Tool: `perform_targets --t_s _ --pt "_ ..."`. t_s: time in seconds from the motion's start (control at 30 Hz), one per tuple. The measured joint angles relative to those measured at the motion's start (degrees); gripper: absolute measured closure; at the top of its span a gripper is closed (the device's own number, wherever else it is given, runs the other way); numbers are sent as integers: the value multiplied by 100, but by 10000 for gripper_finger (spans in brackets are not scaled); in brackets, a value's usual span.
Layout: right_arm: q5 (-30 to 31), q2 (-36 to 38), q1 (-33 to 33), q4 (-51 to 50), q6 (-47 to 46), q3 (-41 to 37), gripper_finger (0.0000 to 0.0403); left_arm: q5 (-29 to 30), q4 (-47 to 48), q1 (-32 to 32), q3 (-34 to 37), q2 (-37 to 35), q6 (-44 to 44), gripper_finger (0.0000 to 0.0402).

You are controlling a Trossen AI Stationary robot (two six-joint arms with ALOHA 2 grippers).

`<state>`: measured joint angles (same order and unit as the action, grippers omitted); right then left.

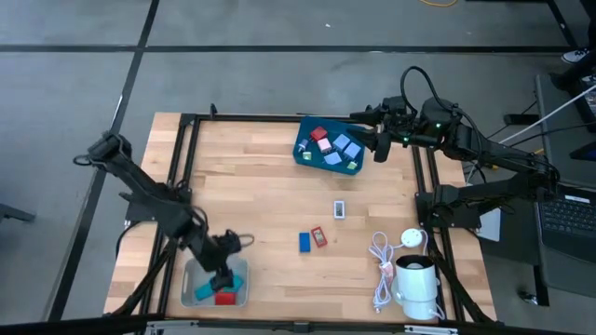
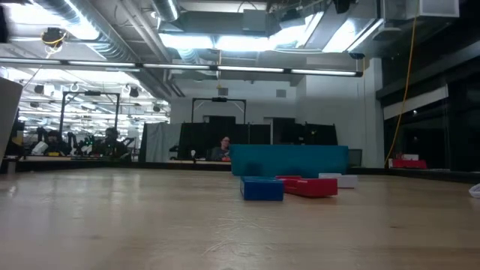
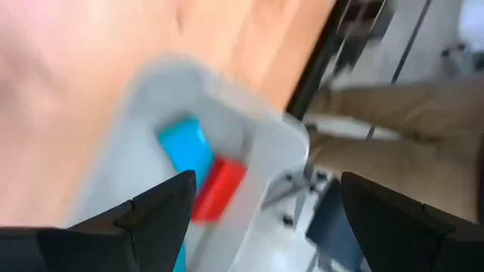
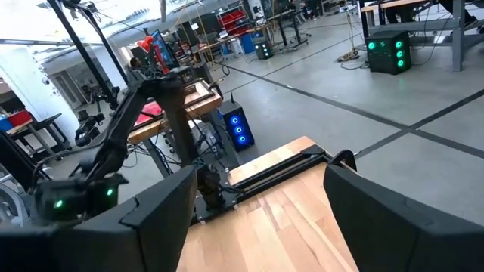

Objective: Pick & Place Office items
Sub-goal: Put the blue digital timer into the white bin

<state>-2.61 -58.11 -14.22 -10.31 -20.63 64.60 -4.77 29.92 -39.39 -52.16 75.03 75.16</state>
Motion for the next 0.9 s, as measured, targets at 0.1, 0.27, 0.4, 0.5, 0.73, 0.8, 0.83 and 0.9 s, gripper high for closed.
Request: perform_targets --t_s 0.1,0.27,0.4,0.5,0.73,0.8,0.83,0.9 --pt "0 0 0 2 -8 0 105 213 54 478 0 -295 -409 80" --pt "1 0 0 2 -143 0 105 352 13 1488 0 -497 -1196 80" --pt "0 0 2 2 -154 0 105 351 -33 2392 -4 -412 -1904 80" --pt "-1 2 2 4 -225 0 105 312 -200 2912 -2 -190 -2581 80" --pt "0 2 7 3 -255 0 105 -28 -405 3449 -785 865 -5000 80" --pt "0 2 7 2 -255 0 105 -36 -208 3402 -1236 1261 -6125 80" --pt "0 2 7 3 -255 0 105 -39 -66 3378 -1489 1476 -6546 80" --pt "0 2 7 2 -262 0 105 -51 243 3385 -2042 1939 -7029 80"
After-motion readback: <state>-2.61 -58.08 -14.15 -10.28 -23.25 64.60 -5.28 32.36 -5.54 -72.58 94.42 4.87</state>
